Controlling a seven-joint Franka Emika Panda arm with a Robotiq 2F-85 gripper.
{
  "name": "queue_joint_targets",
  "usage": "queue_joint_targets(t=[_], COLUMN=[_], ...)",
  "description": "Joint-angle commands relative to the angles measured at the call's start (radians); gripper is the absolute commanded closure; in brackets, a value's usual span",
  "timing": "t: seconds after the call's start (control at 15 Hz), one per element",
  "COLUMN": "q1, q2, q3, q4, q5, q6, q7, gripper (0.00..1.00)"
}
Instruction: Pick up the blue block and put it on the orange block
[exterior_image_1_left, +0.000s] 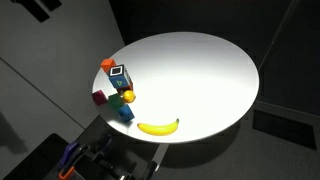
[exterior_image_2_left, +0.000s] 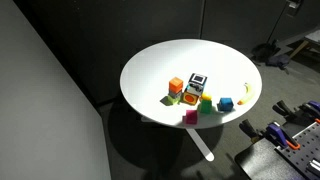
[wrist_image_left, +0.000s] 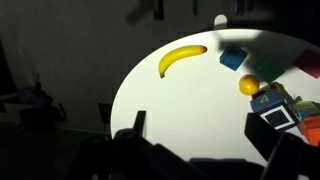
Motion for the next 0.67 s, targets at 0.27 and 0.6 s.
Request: queue_joint_targets(t=[0.27,0.6], q1=[0.020,0.016], q2=[0.004,0.050], q3=[-0.016,-0.035], q4=[0.003,0.027], q5=[-0.012,-0.002], q6=[-0.004,0.006], q7=[0.011,0.004], gripper=[0.00,0.00])
